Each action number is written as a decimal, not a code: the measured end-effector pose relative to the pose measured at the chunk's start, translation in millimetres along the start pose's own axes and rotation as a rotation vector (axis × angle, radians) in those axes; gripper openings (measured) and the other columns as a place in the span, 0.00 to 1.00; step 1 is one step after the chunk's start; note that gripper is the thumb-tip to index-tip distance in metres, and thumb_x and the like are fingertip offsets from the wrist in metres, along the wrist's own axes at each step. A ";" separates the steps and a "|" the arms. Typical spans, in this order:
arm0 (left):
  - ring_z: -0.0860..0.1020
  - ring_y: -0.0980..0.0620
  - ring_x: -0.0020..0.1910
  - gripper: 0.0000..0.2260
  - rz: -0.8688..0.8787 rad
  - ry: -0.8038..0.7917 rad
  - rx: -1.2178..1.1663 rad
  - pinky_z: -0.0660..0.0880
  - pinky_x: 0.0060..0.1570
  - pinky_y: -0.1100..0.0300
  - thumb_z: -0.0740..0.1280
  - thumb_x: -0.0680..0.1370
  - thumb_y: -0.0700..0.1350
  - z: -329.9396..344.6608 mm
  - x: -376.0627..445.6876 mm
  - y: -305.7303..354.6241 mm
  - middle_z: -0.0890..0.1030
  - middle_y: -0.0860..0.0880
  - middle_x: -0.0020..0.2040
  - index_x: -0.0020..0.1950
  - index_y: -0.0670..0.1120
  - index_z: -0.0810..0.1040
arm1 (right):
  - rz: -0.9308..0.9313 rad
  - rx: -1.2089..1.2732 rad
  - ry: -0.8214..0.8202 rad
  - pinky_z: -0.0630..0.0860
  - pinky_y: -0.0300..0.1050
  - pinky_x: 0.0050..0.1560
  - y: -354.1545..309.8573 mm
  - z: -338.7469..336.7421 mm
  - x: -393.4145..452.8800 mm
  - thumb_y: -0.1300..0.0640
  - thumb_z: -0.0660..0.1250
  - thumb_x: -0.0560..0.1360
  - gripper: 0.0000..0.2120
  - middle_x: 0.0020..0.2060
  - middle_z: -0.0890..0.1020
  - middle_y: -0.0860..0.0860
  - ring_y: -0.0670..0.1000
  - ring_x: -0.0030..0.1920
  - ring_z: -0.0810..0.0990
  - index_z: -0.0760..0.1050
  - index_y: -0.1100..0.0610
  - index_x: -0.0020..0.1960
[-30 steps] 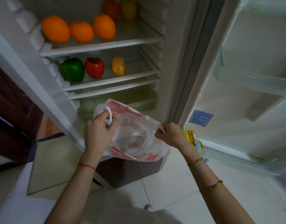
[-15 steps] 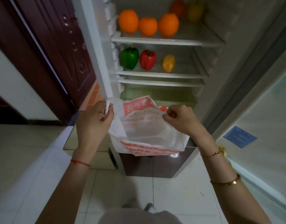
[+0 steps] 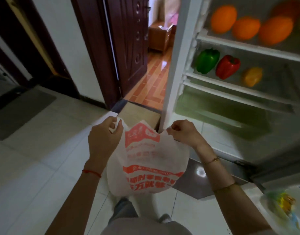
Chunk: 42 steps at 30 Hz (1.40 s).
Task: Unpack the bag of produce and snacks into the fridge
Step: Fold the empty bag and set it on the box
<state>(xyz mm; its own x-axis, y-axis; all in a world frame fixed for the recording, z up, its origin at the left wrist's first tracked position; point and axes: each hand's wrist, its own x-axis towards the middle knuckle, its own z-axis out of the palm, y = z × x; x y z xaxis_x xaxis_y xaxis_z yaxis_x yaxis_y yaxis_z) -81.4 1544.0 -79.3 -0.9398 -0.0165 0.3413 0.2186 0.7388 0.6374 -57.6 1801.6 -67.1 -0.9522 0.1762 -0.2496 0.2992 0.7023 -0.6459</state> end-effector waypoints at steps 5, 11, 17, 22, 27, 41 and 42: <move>0.80 0.49 0.28 0.11 -0.046 -0.059 0.011 0.80 0.31 0.54 0.67 0.80 0.49 -7.5 31.2 -53.6 0.84 0.46 0.39 0.49 0.42 0.81 | 0.079 0.061 -0.093 0.66 0.25 0.23 -29.1 47.1 57.5 0.54 0.68 0.77 0.11 0.29 0.77 0.47 0.42 0.28 0.74 0.77 0.57 0.37; 0.80 0.53 0.30 0.12 -0.067 -0.106 0.002 0.80 0.35 0.58 0.66 0.80 0.52 -11.5 89.0 -112.2 0.85 0.48 0.45 0.52 0.45 0.81 | 0.060 0.060 -0.050 0.70 0.27 0.30 -68.3 80.1 121.9 0.55 0.65 0.79 0.12 0.32 0.80 0.49 0.43 0.32 0.76 0.82 0.61 0.43; 0.82 0.51 0.34 0.13 -0.090 -0.175 0.000 0.81 0.36 0.56 0.66 0.79 0.54 -9.0 140.2 -143.9 0.83 0.51 0.44 0.55 0.46 0.81 | 0.071 -0.021 0.200 0.73 0.45 0.33 -94.7 92.0 173.1 0.60 0.62 0.78 0.15 0.36 0.81 0.63 0.58 0.34 0.78 0.78 0.71 0.40; 0.82 0.54 0.34 0.10 -0.134 -0.239 -0.050 0.82 0.34 0.57 0.65 0.79 0.55 10.6 168.9 -157.9 0.81 0.54 0.43 0.51 0.49 0.78 | 0.092 -0.220 0.328 0.61 0.43 0.29 -102.0 91.5 216.2 0.60 0.58 0.79 0.13 0.32 0.71 0.52 0.53 0.32 0.70 0.66 0.59 0.35; 0.83 0.56 0.32 0.12 -0.254 -0.364 -0.184 0.83 0.34 0.56 0.61 0.81 0.55 53.7 183.7 -162.3 0.84 0.51 0.44 0.53 0.47 0.75 | 0.102 -0.360 0.306 0.78 0.52 0.45 -100.2 93.7 259.6 0.62 0.59 0.79 0.06 0.46 0.80 0.58 0.58 0.44 0.79 0.74 0.62 0.50; 0.80 0.49 0.51 0.12 -0.538 -0.672 -0.425 0.75 0.40 0.68 0.69 0.79 0.46 174.9 206.3 -140.7 0.84 0.45 0.55 0.59 0.42 0.82 | 0.283 -0.326 0.108 0.68 0.54 0.67 -48.5 117.9 321.7 0.63 0.65 0.74 0.27 0.66 0.71 0.57 0.59 0.66 0.69 0.61 0.59 0.72; 0.81 0.49 0.52 0.11 -0.553 -0.694 -0.440 0.77 0.43 0.65 0.69 0.79 0.45 179.3 205.8 -140.3 0.84 0.45 0.55 0.60 0.43 0.82 | 0.284 -0.312 0.106 0.67 0.54 0.68 -44.4 119.1 322.4 0.63 0.64 0.75 0.28 0.66 0.71 0.57 0.59 0.66 0.68 0.61 0.59 0.72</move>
<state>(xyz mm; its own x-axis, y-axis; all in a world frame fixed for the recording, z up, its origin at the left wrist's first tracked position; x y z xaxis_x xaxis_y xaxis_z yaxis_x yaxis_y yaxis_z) -352.6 1557.7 -222.3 -0.8537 0.2186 -0.4726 -0.3514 0.4280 0.8327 -370.6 1745.1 -204.8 -0.8404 0.4511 -0.3004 0.5332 0.7873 -0.3094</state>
